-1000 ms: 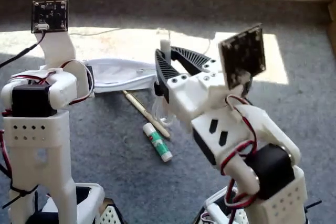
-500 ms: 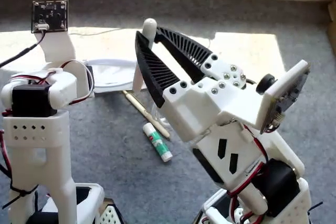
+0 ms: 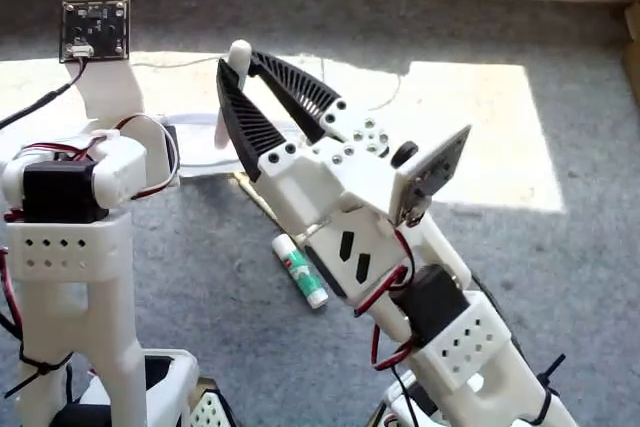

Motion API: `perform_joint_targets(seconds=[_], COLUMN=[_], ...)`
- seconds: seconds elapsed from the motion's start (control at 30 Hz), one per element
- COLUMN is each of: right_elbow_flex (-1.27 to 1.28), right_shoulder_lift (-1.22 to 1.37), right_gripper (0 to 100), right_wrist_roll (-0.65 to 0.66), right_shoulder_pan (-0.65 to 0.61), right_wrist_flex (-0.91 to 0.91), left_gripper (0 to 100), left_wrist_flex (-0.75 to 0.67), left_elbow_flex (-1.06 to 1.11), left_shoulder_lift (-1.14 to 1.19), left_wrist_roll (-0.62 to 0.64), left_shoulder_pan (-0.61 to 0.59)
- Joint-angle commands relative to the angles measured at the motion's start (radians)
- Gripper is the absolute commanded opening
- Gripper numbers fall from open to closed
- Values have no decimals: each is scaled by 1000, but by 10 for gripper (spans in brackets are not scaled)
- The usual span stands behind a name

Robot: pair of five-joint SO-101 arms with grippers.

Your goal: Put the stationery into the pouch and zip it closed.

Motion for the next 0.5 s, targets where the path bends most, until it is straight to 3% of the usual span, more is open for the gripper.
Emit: perform_joint_targets(seconds=[0.0, 0.47], right_elbow_flex=[71, 414], right_shoulder_lift=[-22, -24], right_gripper=[5, 5], right_wrist_roll=[0, -8], right_shoulder_pan=[-4, -16], right_wrist_flex=[-140, -499], left_gripper=[7, 7], left_wrist_flex=[5, 3], left_elbow_flex=[-50, -50], left_shoulder_lift=[-2, -2], left_wrist_roll=[9, 9], left_shoulder_pan=[8, 8])
